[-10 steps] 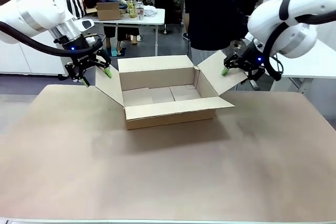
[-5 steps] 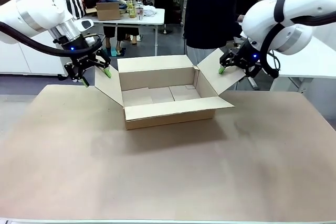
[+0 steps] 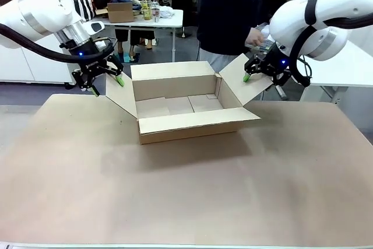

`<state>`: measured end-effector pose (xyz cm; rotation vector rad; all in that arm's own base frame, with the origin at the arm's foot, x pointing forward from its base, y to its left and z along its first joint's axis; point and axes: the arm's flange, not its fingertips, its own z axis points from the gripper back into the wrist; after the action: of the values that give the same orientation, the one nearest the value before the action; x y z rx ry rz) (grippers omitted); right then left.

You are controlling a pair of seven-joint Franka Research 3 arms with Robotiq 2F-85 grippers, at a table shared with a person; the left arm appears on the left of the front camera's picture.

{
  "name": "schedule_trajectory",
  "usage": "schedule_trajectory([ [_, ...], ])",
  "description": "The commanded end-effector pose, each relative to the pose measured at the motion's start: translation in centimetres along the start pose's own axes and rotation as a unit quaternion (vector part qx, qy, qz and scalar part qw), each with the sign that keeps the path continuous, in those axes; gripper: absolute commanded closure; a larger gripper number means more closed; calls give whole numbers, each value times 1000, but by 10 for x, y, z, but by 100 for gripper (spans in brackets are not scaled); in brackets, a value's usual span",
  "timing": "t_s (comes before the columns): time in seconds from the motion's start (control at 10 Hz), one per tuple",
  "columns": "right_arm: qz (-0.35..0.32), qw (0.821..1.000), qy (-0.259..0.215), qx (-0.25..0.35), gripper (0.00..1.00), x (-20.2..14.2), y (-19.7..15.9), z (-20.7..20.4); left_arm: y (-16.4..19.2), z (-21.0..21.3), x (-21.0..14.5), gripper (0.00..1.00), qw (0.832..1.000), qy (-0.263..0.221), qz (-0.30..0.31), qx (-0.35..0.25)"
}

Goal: Pack the gift set into the box.
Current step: Lift both hands away from the flaps of the Package Box.

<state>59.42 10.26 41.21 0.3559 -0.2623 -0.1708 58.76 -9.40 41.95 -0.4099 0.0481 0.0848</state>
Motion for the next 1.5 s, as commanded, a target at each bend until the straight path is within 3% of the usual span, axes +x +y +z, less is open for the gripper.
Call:
schedule_trajectory([
  [0.0, -6, 1000, 1, -6, 0, 2, 1, 2, 1, -1, -2, 0, 1000, 1, 1, 10],
  [1.4, -6, 1000, 1, -6, 0, 2, 1, 2, 1, -1, -2, 0, 1000, 1, 1, 10],
])
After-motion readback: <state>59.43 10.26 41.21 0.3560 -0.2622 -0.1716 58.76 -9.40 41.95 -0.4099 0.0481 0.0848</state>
